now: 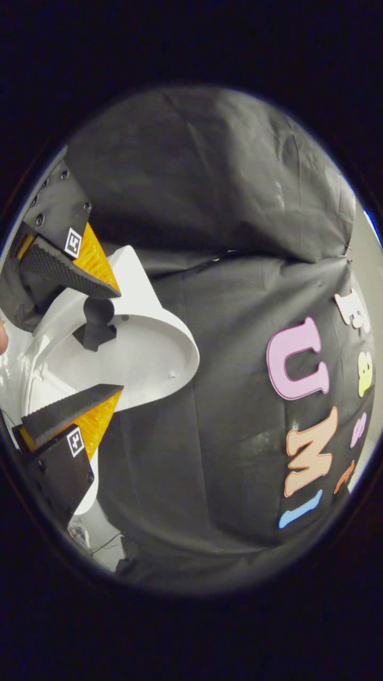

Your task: Open the toilet lid.

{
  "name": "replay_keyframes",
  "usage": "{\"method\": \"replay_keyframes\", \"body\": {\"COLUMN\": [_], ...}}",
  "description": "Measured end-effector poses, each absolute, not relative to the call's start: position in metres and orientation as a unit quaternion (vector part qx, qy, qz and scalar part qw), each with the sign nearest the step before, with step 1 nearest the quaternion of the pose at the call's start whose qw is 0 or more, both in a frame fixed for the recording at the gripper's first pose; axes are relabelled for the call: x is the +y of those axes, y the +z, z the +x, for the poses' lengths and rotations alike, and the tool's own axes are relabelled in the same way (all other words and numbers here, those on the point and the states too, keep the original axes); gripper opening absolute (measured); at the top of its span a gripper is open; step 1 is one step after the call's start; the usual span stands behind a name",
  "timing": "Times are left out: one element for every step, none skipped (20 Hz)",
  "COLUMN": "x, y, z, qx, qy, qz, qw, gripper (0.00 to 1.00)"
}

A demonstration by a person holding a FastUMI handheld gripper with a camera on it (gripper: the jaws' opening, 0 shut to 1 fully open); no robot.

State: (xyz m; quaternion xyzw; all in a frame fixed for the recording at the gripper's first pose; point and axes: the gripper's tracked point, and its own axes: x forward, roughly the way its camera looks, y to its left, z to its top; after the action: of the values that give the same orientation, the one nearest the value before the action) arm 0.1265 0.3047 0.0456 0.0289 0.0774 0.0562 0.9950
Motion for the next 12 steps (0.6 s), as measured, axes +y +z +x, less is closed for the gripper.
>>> {"method": "replay_keyframes", "body": {"x": [0.298,0.290,0.284,0.278,0.271,0.265,0.258,0.249,0.241,0.233,0.227,0.219], "y": [0.049,0.051,0.051,0.054,0.058,0.061,0.062,0.063,0.062,0.060,0.058,0.056], "z": [0.124,0.121,0.118,0.114,0.113,0.111,0.109,0.107,0.105,0.103,0.101,0.096], "qx": [0.074,0.073,0.071,0.067,0.060,0.054,0.051,0.049,0.050,0.053,0.057,0.060], "qy": [0.054,0.053,0.052,0.052,0.053,0.053,0.050,0.045,0.040,0.038,0.040,0.041], "qz": [0.026,0.023,0.021,0.026,0.034,0.041,0.042,0.039,0.036,0.034,0.032,0.028], "qw": [0.995,0.996,0.996,0.996,0.996,0.996,0.997,0.997,0.997,0.997,0.997,0.997], "gripper": [0.99,0.99,0.99,0.99,0.99,0.99,0.99,0.99,0.99,0.99,0.99,0.99]}}
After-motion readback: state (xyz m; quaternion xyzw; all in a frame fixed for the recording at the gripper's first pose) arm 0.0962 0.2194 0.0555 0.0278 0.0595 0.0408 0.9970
